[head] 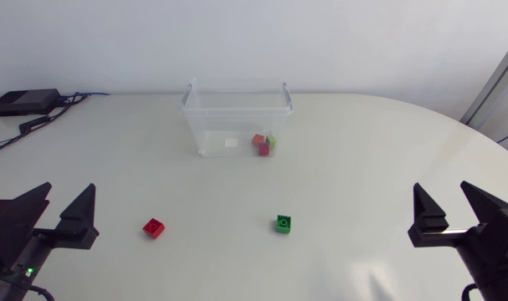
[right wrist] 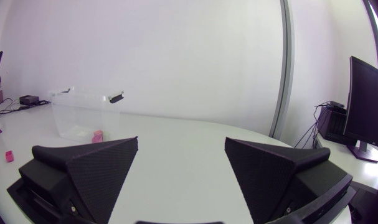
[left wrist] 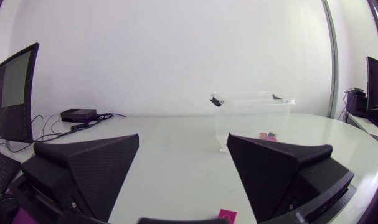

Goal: Place the duplo bricks in the container

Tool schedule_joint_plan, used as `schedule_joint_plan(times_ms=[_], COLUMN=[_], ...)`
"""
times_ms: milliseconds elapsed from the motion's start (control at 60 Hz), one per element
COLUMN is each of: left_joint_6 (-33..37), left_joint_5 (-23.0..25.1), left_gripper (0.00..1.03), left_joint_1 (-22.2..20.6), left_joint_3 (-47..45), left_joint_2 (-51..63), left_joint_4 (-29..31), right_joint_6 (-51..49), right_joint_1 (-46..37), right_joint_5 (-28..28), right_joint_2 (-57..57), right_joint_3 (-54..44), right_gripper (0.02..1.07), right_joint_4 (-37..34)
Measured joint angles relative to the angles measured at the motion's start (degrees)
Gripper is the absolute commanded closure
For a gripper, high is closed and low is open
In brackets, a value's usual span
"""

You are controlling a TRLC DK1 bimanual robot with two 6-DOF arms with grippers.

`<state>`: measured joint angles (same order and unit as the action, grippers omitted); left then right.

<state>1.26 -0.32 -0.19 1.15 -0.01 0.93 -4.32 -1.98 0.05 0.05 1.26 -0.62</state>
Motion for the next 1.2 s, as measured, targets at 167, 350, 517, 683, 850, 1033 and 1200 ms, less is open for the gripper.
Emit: schedule_joint_plan(times_ms=[167,350,517,683,850,1033,1200], left_joint_6=[0.0,0.39,-0.33,-3.63,11.1,26.86,33.68], left_joint_5=[0.0,-0.02,-0.31,0.07,0.31,4.37,5.68], left_gripper=[0.05,0.07,0.08,0.08,0.17,0.07,0.07], left_joint_1=[0.0,0.0,0.02,-0.5,-5.25,-7.67,-8.5], left_joint_3=[0.0,0.0,8.83,53.96,79.82,62.99,50.75], left_joint_2=[0.0,0.0,8.39,49.18,81.79,98.99,92.5], left_joint_4=[0.0,0.0,4.09,21.79,40.61,41.16,42.93], right_joint_6=[0.0,0.0,1.99,5.22,4.83,-6.27,-17.92], right_joint_1=[0.0,0.02,2.08,2.43,7.87,15.72,19.5], right_joint_5=[0.0,-0.04,-1.44,-7.91,-11.3,-6.84,-10.93], right_joint_2=[0.0,-0.02,8.07,44.5,65.94,85.31,92.45], right_joint_3=[0.0,0.0,5.31,34.42,43.01,44.11,49.11], right_gripper=[0.06,0.06,0.06,0.06,0.06,0.06,0.06], right_joint_4=[0.0,0.0,-0.74,-6.01,-10.36,-19.28,-27.02])
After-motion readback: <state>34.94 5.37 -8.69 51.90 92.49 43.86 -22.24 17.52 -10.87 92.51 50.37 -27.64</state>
